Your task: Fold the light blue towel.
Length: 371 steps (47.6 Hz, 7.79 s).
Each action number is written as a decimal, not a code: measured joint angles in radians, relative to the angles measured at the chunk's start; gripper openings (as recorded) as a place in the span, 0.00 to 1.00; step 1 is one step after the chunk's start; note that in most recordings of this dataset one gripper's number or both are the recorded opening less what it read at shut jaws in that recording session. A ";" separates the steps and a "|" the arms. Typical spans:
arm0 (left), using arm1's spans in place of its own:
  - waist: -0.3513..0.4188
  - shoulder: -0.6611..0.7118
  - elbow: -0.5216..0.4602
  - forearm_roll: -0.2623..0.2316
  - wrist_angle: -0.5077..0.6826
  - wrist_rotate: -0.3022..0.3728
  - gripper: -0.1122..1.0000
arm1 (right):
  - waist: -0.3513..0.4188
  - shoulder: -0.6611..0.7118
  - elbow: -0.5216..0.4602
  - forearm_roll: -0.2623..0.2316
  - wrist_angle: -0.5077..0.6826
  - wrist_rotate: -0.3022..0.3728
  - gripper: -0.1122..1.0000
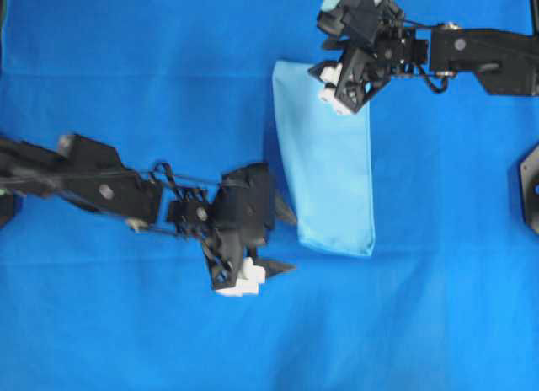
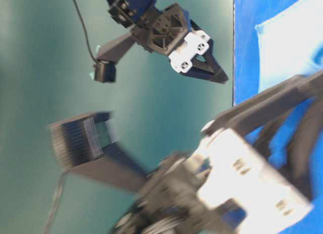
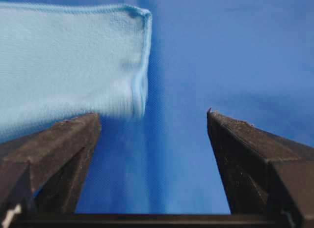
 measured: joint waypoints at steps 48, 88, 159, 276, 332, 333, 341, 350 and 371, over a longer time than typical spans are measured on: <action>0.192 -0.437 0.443 0.002 -0.417 0.110 0.82 | 0.104 -0.658 0.511 -0.002 -0.278 0.000 0.65; 0.482 0.072 0.107 0.002 -0.367 0.149 0.82 | -0.199 -0.081 0.285 -0.067 -0.278 -0.067 0.65; 0.531 0.189 -0.026 0.005 -0.325 0.264 0.13 | -0.209 -0.075 0.238 -0.075 -0.206 -0.069 0.13; 0.058 -0.084 0.143 0.005 -0.192 0.270 0.57 | 0.543 -0.275 0.282 -0.040 0.175 0.357 0.62; 0.074 -1.270 0.776 0.005 -0.029 0.265 0.57 | 0.535 -1.100 0.629 -0.313 0.244 0.367 0.62; 0.074 -1.285 0.784 0.005 -0.028 0.265 0.57 | 0.534 -1.101 0.635 -0.313 0.236 0.367 0.62; 0.080 -1.361 0.847 0.005 -0.017 0.252 0.57 | 0.503 -1.117 0.676 -0.313 0.193 0.370 0.62; 0.103 -1.367 0.861 0.005 -0.015 0.247 0.57 | 0.485 -1.118 0.680 -0.313 0.181 0.370 0.62; 0.106 -1.367 0.861 0.005 -0.009 0.247 0.57 | 0.485 -1.120 0.680 -0.314 0.176 0.370 0.62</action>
